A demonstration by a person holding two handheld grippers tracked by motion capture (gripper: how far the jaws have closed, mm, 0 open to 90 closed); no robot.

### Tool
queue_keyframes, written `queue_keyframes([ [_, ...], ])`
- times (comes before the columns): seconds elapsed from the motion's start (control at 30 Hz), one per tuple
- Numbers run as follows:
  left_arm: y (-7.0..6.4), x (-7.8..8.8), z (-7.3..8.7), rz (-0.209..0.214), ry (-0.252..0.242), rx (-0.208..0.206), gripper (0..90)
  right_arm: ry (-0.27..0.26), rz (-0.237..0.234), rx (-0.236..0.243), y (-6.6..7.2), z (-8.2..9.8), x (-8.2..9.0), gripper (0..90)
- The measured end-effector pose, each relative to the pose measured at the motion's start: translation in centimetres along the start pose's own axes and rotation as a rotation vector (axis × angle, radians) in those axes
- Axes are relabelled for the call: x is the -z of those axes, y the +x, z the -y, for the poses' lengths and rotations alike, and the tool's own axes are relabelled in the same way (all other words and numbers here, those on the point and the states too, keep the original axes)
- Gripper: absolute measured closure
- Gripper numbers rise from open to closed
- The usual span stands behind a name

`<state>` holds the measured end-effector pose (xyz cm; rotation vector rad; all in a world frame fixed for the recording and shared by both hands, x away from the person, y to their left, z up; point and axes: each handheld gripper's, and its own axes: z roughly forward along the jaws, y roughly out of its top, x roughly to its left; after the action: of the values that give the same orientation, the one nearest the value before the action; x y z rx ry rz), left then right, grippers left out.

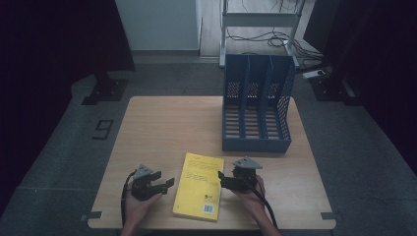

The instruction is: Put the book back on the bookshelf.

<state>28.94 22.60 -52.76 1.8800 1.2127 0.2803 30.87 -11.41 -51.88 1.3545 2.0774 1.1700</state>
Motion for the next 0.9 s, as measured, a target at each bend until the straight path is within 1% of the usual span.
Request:
queue_keyframes([
  [0.07, 0.0, 0.0, 0.0, 0.000, -0.001, 0.000, 31.6, 0.006, -0.010, 0.007, 0.6, 0.0, -0.4, 16.1],
  [0.27, -0.1, -0.1, 0.0, 0.001, 0.003, -0.003, 31.5, 0.013, -0.025, 0.013, 1.3, 0.0, -0.9, 15.7],
  [0.4, -0.3, -0.2, 0.0, 0.003, 0.005, -0.003, 31.3, 0.018, -0.030, 0.004, 1.4, 0.1, -1.2, 15.6],
  [0.6, -0.5, -0.5, 0.1, 0.005, 0.013, -0.009, 31.2, 0.031, -0.049, 0.011, 1.9, 0.7, -1.6, 15.4],
  [0.73, -0.7, -0.7, 0.1, 0.007, 0.017, -0.007, 31.2, 0.038, -0.055, 0.009, 2.2, 0.9, -1.8, 15.2],
  [0.9, -0.6, -0.6, 0.1, 0.012, 0.014, -0.003, 31.2, 0.051, -0.063, 0.020, 2.7, 1.2, -2.3, 15.0],
])
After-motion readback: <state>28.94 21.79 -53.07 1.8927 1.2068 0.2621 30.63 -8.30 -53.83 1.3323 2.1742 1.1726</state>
